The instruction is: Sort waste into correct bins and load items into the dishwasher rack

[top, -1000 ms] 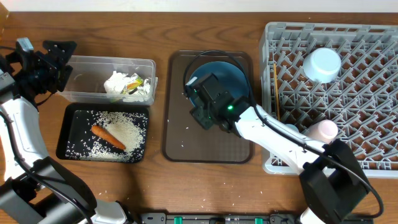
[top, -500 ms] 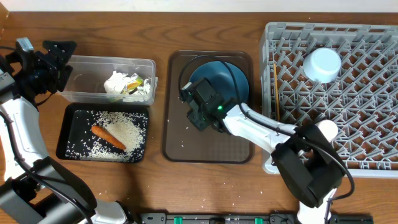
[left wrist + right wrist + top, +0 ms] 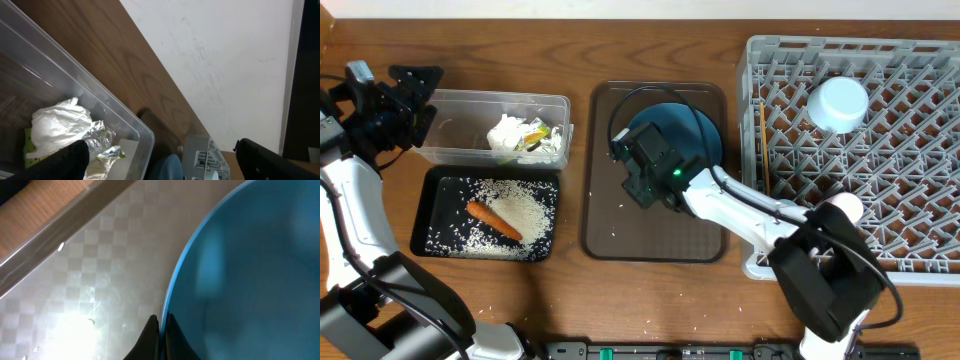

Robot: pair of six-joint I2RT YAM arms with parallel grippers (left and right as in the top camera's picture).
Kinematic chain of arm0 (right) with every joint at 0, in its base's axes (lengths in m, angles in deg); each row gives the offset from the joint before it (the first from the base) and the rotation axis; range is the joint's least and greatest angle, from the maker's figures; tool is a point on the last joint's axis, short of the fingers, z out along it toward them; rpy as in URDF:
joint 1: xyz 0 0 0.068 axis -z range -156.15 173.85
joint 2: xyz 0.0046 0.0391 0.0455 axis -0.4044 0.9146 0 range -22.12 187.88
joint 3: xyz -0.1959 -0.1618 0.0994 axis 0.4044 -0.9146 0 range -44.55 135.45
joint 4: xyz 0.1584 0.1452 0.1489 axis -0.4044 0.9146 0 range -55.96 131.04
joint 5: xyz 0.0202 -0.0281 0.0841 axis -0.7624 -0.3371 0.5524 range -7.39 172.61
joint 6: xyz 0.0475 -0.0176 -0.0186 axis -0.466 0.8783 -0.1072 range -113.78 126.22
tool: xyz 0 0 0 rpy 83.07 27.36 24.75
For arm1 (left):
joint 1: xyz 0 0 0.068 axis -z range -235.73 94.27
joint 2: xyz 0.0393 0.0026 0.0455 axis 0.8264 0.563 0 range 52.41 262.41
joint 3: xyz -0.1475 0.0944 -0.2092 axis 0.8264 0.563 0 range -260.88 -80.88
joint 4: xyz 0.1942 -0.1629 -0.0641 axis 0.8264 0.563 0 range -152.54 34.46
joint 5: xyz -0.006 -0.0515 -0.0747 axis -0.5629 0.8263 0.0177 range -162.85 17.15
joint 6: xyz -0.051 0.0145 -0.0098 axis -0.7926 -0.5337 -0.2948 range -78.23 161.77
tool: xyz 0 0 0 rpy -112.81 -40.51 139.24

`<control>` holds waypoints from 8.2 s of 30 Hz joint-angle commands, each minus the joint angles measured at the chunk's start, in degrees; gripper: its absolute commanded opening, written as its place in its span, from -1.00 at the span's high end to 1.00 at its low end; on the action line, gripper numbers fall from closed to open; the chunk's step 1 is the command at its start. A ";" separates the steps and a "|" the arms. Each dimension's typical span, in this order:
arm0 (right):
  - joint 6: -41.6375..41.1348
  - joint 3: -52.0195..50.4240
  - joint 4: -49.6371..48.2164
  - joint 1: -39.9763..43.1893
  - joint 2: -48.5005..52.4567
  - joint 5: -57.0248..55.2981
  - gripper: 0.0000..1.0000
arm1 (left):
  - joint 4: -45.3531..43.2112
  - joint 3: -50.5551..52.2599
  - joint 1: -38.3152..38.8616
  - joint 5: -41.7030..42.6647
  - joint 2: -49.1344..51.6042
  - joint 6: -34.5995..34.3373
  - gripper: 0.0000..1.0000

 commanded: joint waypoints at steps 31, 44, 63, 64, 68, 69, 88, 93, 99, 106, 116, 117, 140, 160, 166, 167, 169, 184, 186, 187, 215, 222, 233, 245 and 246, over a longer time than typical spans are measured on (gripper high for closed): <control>-10.36 -0.63 18.91 73.26 -34.75 88.72 0.98 | -0.09 -0.68 -0.15 0.72 -0.72 -0.24 -0.91; -6.69 -0.68 16.98 81.42 -18.21 88.70 0.98 | -0.09 -0.68 -0.15 0.72 -0.72 -0.24 -0.91; -10.14 -0.68 17.77 93.55 -13.90 83.47 0.97 | -0.09 -0.68 -0.15 0.72 -0.72 -0.24 -0.91; -10.25 -0.68 18.18 94.51 -13.90 82.75 0.97 | -0.09 -0.68 -0.15 0.72 -0.72 -0.24 -0.91; -10.23 -0.68 20.68 97.79 -13.90 76.46 0.75 | -0.09 -0.68 -0.15 0.72 -0.72 -0.24 -0.91; -10.25 -0.68 21.55 98.40 -13.90 74.49 0.57 | -0.09 -0.68 -0.15 0.72 -0.72 -0.24 -0.92; -24.44 -0.66 21.03 106.75 -13.92 65.57 -0.23 | -0.09 -0.68 -0.15 0.72 -0.72 -0.24 -0.92; -24.98 -0.63 19.34 106.40 -13.97 65.83 -0.24 | -0.09 -0.68 -0.15 0.72 -0.72 -0.24 -0.92; -20.41 0.24 18.16 101.09 -14.14 67.69 -0.10 | -0.09 -0.68 -0.15 0.72 -0.72 -0.24 -0.92; -13.29 0.55 23.80 92.63 -15.65 59.89 0.00 | -0.09 -0.68 -0.15 0.72 -0.72 -0.24 -0.91; -9.31 0.52 30.14 82.66 -15.67 22.97 0.15 | -0.09 -0.68 -0.15 0.72 -0.72 -0.24 -0.92; -10.12 0.52 30.21 82.40 -15.67 20.96 0.16 | -0.09 -0.68 -0.15 0.72 -0.72 -0.24 -0.92; -4.85 23.91 44.74 77.09 -15.98 24.94 0.07 | -0.09 -0.68 -0.15 0.72 -0.72 -0.24 -0.92; 7.19 28.24 49.37 45.35 -16.17 3.61 -0.60 | -0.09 -0.68 -0.15 0.72 -0.72 -0.24 -0.92; 7.19 28.22 49.55 42.69 -16.17 3.65 -0.98 | -0.09 -0.68 -0.15 0.72 -0.72 -0.24 -0.92; 7.19 28.22 49.55 42.60 -16.17 3.67 -0.99 | -0.09 -0.68 -0.15 0.72 -0.72 -0.24 -0.92; 7.19 28.22 49.55 42.60 -16.17 3.65 -0.98 | -0.09 -0.68 -0.15 0.72 -0.72 -0.24 -0.91; 7.19 28.22 49.55 42.60 -16.17 3.65 -0.99 | -0.09 -0.68 -0.15 0.72 -0.72 -0.24 -0.92; 7.19 28.22 49.55 42.60 -16.17 3.65 -0.98 | -0.09 -0.68 -0.15 0.72 -0.72 -0.24 -0.91; 7.19 28.22 49.55 42.60 -16.17 3.65 -0.98 | -0.09 -0.68 -0.15 0.72 -0.72 -0.24 -0.92; 7.19 28.11 49.57 37.94 -51.95 3.65 -0.98 | -0.09 -0.68 -0.15 0.72 -0.72 -0.24 -0.92; 7.19 28.11 49.59 37.70 -65.59 3.65 -0.99 | -0.09 -0.68 -0.15 0.72 -0.72 -0.24 -0.92; 7.19 28.13 49.81 36.02 -79.73 3.65 -0.99 | -0.09 -0.68 -0.15 0.72 -0.72 -0.24 -0.92; 7.82 25.51 55.28 36.02 -87.71 2.73 -0.98 | -0.09 -0.68 -0.15 0.72 -0.72 -0.24 -0.92; 7.82 24.28 55.15 36.04 -88.54 2.71 -0.99 | -0.09 -0.68 -0.15 0.72 -0.72 -0.24 -0.92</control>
